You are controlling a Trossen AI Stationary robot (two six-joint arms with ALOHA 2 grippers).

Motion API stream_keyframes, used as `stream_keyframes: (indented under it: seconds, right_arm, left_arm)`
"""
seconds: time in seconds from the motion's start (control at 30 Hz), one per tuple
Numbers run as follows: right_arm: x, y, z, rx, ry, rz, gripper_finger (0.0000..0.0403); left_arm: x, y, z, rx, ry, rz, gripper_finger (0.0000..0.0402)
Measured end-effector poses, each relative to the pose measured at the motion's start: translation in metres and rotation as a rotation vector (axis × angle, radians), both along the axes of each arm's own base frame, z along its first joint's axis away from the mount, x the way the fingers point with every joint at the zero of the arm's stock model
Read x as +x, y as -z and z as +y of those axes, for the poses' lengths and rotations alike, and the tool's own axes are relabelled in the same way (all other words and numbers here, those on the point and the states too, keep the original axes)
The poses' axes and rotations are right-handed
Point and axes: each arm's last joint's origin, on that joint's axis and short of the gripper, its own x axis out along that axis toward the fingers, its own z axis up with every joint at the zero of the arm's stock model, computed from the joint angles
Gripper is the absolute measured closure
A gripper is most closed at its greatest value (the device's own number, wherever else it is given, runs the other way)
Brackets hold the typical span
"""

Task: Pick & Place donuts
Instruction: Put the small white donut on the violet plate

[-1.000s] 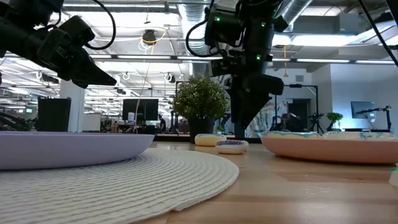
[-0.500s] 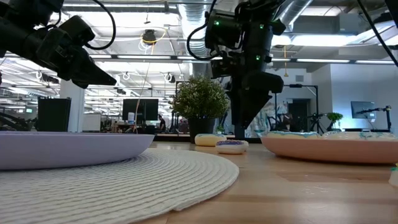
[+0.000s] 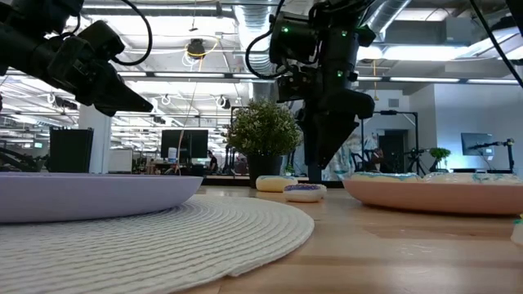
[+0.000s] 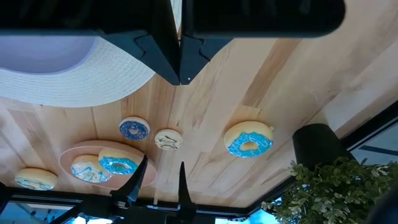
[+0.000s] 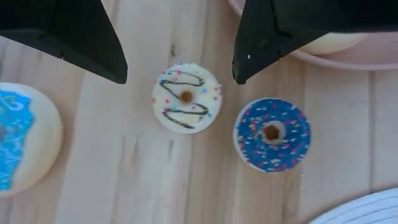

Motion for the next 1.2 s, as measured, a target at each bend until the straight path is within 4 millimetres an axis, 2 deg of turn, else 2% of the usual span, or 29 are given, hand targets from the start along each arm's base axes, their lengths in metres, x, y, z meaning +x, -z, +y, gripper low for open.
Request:
stream_keyframes:
  seconds: [0.13,0.3,0.63,1.2]
  right_arm:
    - [-0.002,0.010,-0.001,-0.018,0.000,-0.012,0.0121]
    - [-0.001,0.011,-0.002,-0.021,-0.014,-0.015,0.0121]
    - [0.008,0.039,-0.002,0.007,-0.035,0.038,0.0121]
    - [0.010,0.040,-0.003,0.001,-0.027,0.020,0.0122]
  left_arm:
    - [0.000,0.000,0.000,0.000,0.000,0.000,0.0401]
    - [0.000,0.000,0.000,0.000,0.000,0.000,0.0401]
    - [0.000,0.000,0.000,0.000,0.000,-0.001,0.0401]
    - [0.000,0.000,0.000,0.004,-0.002,0.002,0.0401]
